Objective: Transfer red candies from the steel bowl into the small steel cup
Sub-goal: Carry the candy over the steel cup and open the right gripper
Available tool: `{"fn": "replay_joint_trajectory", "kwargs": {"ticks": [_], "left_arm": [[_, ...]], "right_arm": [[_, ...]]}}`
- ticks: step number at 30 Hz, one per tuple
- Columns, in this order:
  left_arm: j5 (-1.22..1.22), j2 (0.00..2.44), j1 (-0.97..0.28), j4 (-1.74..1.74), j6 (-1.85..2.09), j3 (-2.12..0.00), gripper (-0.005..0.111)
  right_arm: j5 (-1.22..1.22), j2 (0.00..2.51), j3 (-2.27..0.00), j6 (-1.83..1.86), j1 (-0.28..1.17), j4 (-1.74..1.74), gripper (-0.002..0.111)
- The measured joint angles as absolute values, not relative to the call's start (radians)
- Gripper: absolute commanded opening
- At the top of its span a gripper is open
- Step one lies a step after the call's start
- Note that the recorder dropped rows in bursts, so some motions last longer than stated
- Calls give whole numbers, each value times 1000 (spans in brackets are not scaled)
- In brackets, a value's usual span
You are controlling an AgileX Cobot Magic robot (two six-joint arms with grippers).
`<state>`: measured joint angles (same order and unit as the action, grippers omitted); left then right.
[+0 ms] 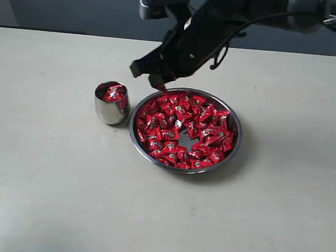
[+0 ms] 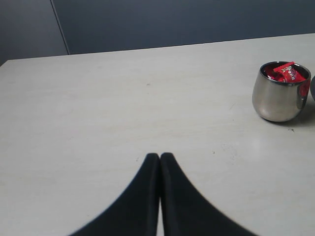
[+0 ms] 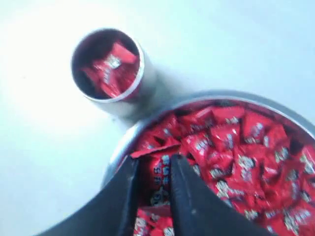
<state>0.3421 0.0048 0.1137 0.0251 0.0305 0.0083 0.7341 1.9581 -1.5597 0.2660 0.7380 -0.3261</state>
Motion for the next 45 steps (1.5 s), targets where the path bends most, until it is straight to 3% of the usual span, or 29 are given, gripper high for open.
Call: {"fn": "replay_joint_trajectory", "kwargs": {"ticks": [14,30,32,38,45], "left_arm": [[342,5,114,25,30,8,0],[342,5,114,25,30,8,0],[342,5,114,25,30,8,0],[342,5,114,25,30,8,0],[342,5,114,25,30,8,0]], "right_arm": [[747,2250,-1954,314,858,-345,-1],[763,2365,-2014,314,860,-295,-1],[763,2365,-2014,312,860,-284,5],[771,2365,-2014,310,860,-279,36],[792,2318,-2014,303,860,-257,38]]}}
